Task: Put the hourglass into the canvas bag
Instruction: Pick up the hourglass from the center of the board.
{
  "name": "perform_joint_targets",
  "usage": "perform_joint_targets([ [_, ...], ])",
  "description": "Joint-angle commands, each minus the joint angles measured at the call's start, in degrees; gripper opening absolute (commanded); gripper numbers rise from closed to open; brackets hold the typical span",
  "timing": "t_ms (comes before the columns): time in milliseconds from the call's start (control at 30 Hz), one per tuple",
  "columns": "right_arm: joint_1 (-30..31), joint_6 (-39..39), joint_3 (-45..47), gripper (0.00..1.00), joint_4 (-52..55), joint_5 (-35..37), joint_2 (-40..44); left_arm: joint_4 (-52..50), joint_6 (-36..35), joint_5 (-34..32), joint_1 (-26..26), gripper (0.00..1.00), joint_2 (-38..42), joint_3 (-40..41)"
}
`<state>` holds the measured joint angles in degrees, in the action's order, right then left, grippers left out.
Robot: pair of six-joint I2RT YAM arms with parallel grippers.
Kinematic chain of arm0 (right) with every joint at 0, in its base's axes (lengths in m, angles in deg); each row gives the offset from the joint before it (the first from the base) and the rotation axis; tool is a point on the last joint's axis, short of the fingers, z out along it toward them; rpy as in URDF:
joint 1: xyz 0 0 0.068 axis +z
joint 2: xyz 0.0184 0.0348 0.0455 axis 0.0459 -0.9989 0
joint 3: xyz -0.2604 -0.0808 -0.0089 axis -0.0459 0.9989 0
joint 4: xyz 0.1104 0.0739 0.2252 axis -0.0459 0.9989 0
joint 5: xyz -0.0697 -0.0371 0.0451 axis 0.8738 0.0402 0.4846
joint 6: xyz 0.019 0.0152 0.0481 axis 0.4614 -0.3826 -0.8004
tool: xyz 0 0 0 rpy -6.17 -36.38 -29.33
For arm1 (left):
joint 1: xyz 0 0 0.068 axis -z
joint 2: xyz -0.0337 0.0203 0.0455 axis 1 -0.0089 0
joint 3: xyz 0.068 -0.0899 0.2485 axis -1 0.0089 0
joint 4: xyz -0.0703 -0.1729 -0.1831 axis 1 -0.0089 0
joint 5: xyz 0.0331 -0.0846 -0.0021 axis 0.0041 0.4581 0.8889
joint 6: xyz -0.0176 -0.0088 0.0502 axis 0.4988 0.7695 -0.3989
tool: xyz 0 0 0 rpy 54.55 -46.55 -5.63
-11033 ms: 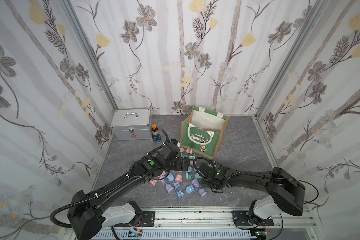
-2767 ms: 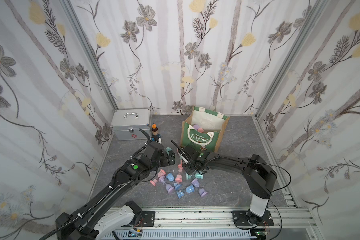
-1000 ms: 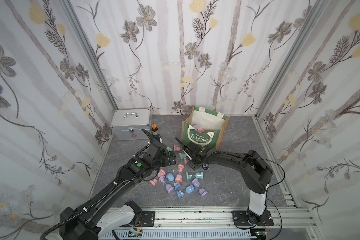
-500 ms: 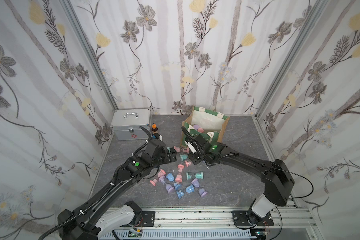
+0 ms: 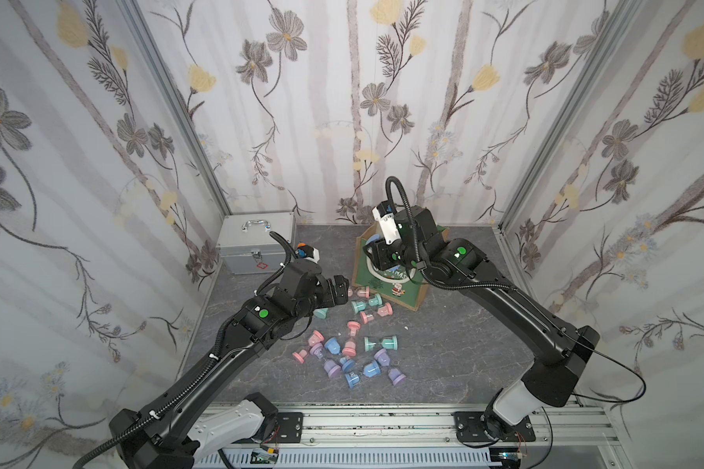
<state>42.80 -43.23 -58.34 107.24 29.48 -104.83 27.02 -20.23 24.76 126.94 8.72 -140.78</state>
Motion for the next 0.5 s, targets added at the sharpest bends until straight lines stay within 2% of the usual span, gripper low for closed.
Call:
perform_joint_targets([
  [0,-3.3,-2.6,-4.6,0.38,0.2,2.9,-2.5,2.1,-1.4,-0.1,0.0,1.00,-1.3,-1.9],
  [233,-9.4,-3.3,-10.5,0.35,-0.7,4.0,-10.2,4.6,-2.1,2.2,0.0,1.00,-6.2,-5.1],
  [467,-13.7,-3.0,-12.1,0.36,-1.7,4.4,-17.6,7.3,-1.9,2.8,0.0,1.00,-10.1,-6.1],
])
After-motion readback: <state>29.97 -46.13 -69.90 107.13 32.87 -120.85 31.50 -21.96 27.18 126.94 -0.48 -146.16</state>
